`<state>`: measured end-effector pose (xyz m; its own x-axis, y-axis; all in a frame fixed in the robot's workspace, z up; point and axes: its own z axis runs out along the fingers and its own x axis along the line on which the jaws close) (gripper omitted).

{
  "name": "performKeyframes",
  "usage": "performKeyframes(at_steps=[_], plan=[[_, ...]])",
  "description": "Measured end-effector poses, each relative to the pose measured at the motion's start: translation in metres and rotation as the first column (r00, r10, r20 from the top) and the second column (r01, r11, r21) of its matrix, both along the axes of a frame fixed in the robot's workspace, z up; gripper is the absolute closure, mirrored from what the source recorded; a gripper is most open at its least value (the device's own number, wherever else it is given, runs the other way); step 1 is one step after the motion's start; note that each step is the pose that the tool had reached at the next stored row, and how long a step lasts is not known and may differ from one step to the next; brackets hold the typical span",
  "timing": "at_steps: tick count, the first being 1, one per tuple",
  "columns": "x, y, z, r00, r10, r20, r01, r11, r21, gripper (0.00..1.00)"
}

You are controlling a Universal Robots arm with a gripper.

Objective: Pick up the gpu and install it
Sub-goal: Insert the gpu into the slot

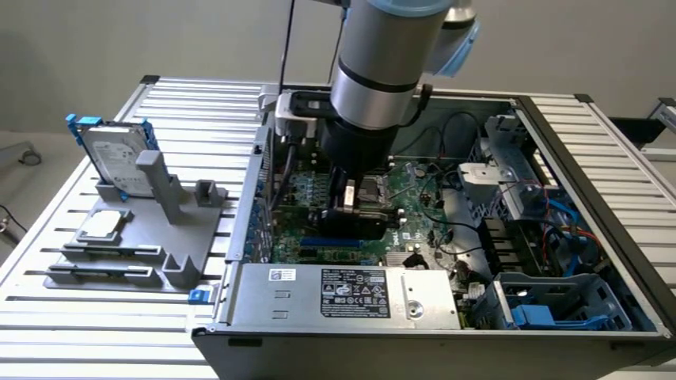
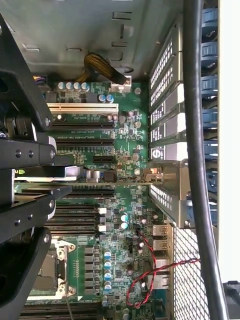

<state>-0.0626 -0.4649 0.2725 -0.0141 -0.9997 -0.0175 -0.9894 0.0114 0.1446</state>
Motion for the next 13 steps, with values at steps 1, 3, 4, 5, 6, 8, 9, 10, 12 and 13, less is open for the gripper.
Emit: performKeyframes(at_steps=[1, 3, 4, 5, 6, 8, 9, 10, 12, 13], plan=[[-0.0002, 0.0, -0.0002, 1.0, -0.001, 0.0, 0.001, 1.0, 0.0, 0.73], [-0.0008, 0.0, -0.0007, 1.0, -0.006, 0.0, 0.006, 1.0, 0.0001, 0.73], [-0.001, 0.0, -0.0009, 1.0, -0.009, 0.0, 0.009, 1.0, 0.0, 0.73], [-0.0012, 0.0, -0.0012, 0.9999, -0.011, 0.0, 0.011, 0.9999, 0.0002, 0.73], [-0.0014, 0.0, -0.0015, 0.9999, -0.013, 0.0, 0.013, 0.9999, 0.0001, 0.73], [-0.0015, 0.0, -0.002, 0.9999, -0.015, 0.0001, 0.015, 0.9999, 0.0002, 0.73], [-0.0015, 0.0, -0.0022, 0.9999, -0.015, 0.0, 0.015, 0.9999, 0.0001, 0.73], [-0.0015, 0.0, -0.0024, 0.9999, -0.016, 0.0, 0.016, 0.9999, 0.0001, 0.73], [-0.0015, 0.0, -0.0029, 0.9999, -0.016, 0.0, 0.016, 0.9999, 0.0001, 0.73], [-0.0015, 0.0, -0.0032, 0.9999, -0.016, 0.0, 0.016, 0.9999, 0.0002, 0.73]])
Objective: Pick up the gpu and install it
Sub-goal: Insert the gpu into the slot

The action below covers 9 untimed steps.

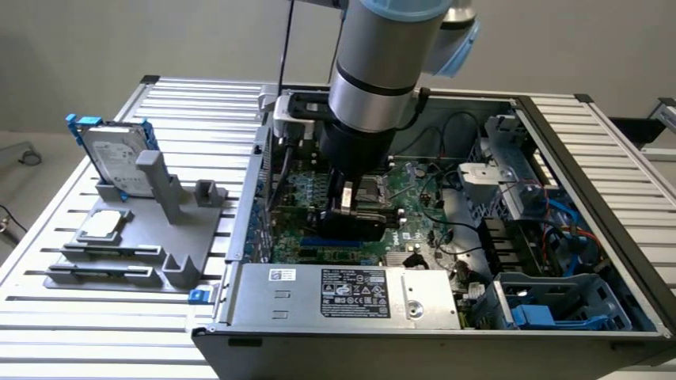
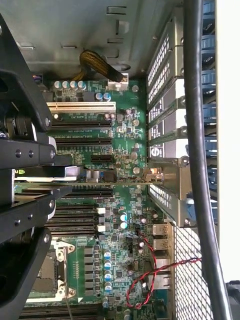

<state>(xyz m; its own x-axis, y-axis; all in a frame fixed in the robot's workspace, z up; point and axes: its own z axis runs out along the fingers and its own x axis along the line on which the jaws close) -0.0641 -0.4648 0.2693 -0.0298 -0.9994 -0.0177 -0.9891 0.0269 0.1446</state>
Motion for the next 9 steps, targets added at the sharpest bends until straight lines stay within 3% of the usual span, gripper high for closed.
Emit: performKeyframes(at_steps=[9], plan=[[-0.0001, 0.0, -0.0029, 1.0, 0.0, -0.0001, 0.0, 1.0, -0.0002, 0.73]])
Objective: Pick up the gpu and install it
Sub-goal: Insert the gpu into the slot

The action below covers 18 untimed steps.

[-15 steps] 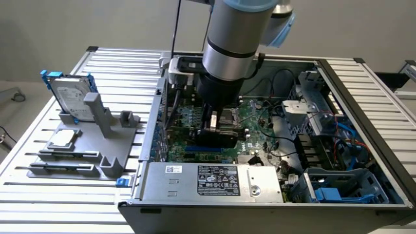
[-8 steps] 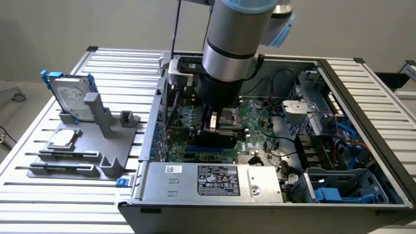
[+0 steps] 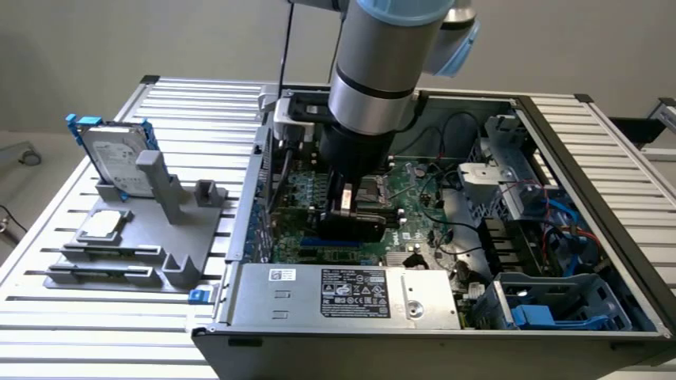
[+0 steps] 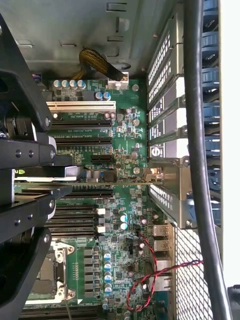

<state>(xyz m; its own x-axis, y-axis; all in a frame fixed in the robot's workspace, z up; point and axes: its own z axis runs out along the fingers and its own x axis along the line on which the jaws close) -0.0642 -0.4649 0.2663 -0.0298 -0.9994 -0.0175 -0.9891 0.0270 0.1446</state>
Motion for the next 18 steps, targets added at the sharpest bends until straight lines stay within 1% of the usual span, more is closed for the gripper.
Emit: performKeyframes(at_steps=[18], plan=[[-0.0013, 0.0, -0.0031, 0.9998, 0.017, -0.0003, -0.017, 0.9998, 0.0002, 0.73]])
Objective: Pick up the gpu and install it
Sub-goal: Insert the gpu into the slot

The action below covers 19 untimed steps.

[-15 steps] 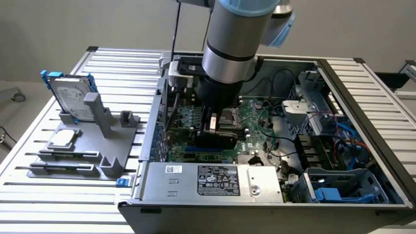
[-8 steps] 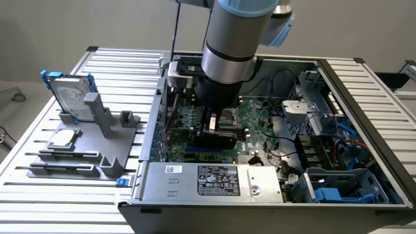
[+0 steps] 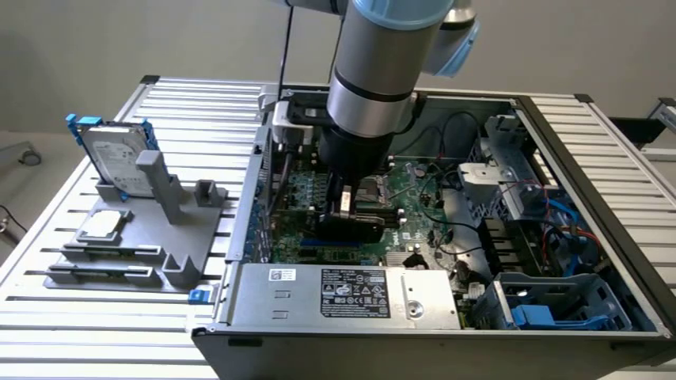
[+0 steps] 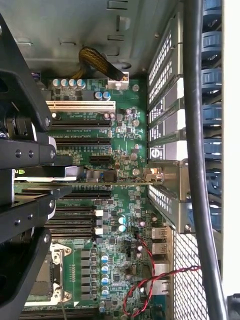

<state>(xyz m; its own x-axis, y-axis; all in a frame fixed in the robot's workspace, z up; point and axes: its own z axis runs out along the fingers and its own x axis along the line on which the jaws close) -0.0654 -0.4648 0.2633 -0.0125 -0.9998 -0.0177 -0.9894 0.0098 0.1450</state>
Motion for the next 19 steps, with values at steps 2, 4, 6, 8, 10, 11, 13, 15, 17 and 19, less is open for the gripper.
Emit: performKeyframes(at_steps=[2, 4, 6, 8, 10, 11, 13, 15, 17, 19], plan=[[0.0, 0.0, -0.0003, 1.0, 0.004, 0.0001, -0.004, 1.0, 0.0012, 0.73], [-0.0001, 0.0, -0.0007, 1.0, 0.009, 0.0001, -0.009, 1.0, 0.0036, 0.73], [0.0, 0.0, -0.0009, 0.9999, 0.014, 0.0001, -0.014, 0.9999, 0.0068, 0.73], [0.0, 0.0, -0.0012, 0.9999, 0.016, 0.0, -0.016, 0.9998, 0.0088, 0.73], [0.0, -0.0001, -0.0016, 0.9998, 0.018, -0.0003, -0.018, 0.9998, 0.0092, 0.73], [0.0, -0.0002, -0.0018, 0.9998, 0.019, -0.0005, -0.019, 0.9998, 0.0092, 0.73], [0.0, -0.0002, -0.0022, 0.9998, 0.021, -0.0009, -0.021, 0.9997, 0.0098, 0.73], [0.0, -0.0002, -0.0029, 0.9997, 0.023, -0.0009, -0.023, 0.9997, 0.0114, 0.73], [0.0, -0.0003, -0.0029, 0.9997, 0.024, -0.0019, -0.024, 0.9996, 0.0114, 0.73], [0.0, -0.0004, -0.0031, 0.9997, 0.025, -0.0027, -0.025, 0.9996, 0.0119, 0.73]])
